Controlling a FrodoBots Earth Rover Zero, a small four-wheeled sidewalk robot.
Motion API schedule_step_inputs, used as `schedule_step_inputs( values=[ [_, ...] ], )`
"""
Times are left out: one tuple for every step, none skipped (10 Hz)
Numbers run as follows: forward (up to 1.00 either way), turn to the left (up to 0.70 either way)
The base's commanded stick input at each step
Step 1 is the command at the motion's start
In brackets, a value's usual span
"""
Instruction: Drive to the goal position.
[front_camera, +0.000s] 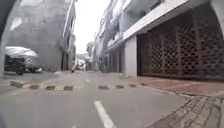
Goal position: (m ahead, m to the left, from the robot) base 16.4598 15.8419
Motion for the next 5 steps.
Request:
schedule_step_inputs(
  values=[
    [1.00, 0.00],
    [1.00, 0.00],
    [1.00, 0.00],
    [1.00, 0.00],
    [1.00, 0.40]
  ],
)
